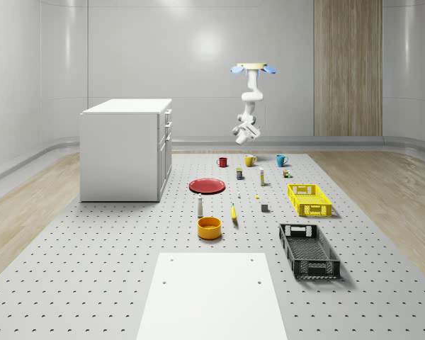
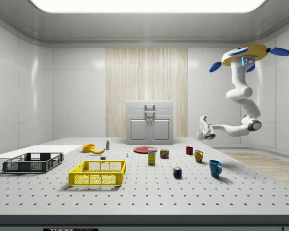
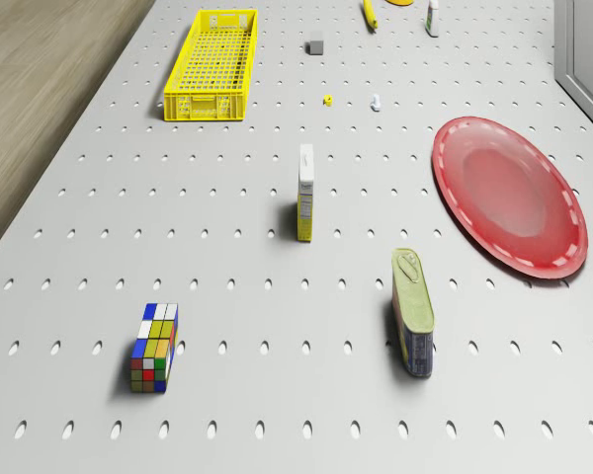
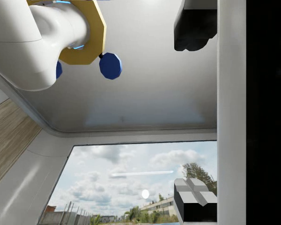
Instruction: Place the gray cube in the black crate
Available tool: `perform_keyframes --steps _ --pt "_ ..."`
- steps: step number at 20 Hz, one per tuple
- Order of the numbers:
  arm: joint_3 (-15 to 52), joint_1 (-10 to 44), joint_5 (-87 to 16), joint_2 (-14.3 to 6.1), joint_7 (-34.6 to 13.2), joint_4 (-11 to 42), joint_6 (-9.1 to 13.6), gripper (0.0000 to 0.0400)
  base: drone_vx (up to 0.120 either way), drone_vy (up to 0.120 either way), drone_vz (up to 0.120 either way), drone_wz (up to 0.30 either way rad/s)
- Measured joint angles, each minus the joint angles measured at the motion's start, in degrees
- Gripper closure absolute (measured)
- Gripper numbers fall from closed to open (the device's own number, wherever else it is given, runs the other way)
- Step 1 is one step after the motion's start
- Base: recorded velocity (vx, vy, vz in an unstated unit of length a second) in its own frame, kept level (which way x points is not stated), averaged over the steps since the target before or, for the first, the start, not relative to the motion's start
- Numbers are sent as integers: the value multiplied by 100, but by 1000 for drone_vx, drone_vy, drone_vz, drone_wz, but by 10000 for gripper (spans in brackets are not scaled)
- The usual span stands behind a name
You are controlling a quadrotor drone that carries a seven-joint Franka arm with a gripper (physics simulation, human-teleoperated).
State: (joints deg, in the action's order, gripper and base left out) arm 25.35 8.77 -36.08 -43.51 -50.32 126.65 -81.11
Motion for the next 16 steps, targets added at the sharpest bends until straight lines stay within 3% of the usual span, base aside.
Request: perform_keyframes --steps 6,11,16 --pt "2142 1136 -3733 -450 -1074 2029 -6 0 120 0 -120 0" --pt "3417 2643 -6250 -841 -2322 3353 557 0 120 0 -120 0" --pt "4095 3887 -7347 -1180 -3170 3794 1135 0 120 0 -120 0"
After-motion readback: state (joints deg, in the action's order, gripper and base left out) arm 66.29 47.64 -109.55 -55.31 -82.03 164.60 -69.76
